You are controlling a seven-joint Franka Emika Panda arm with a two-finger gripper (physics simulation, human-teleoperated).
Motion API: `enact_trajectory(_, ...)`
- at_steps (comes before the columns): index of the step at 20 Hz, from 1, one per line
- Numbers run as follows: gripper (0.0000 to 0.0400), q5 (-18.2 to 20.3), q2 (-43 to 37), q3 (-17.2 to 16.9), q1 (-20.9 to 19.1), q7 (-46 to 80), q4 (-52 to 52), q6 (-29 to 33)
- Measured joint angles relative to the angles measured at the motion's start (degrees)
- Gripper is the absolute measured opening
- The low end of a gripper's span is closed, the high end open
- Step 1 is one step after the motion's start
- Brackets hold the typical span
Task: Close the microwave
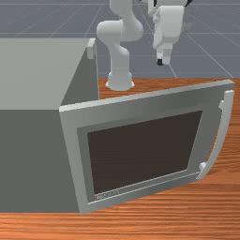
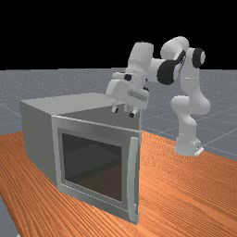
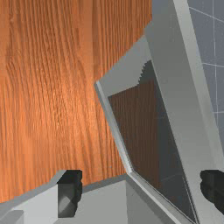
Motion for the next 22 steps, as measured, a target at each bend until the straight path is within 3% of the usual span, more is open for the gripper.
enact_trajectory(1, 0.04, 4.2, 0.5, 0.6, -0.3, -3.6, 3.2, -7.2)
enact_trajectory(4, 0.04, 4.4, 1.6, 0.6, -0.2, -4.0, 5.1, -7.5)
enact_trajectory(6, 0.04, 2.3, 1.5, 0.1, 0.1, -2.5, 3.3, -1.3)
enact_trajectory(7, 0.04, 3.9, 2.5, 0.4, -0.2, -3.9, 5.8, -5.4)
enact_trajectory(9, 0.04, 2.8, 3.1, 0.1, 0.0, -3.2, 5.7, -1.8)
enact_trajectory(15, 0.04, 3.8, 8.2, 0.2, -0.1, -4.6, 13.6, -6.2)
enact_trajectory(16, 0.04, 3.2, 8.3, -0.1, 0.0, -4.2, 12.9, -3.4)
enact_trajectory(20, 0.04, 3.7, 13.1, 0.0, -0.1, -5.0, 20.7, -7.6)
enact_trajectory(21, 0.04, 6.5, 15.1, 1.0, -0.8, -5.9, 24.8, -12.7)
enact_trajectory(22, 0.04, 6.7, 15.3, 1.1, -0.7, -5.6, 25.0, -12.7)
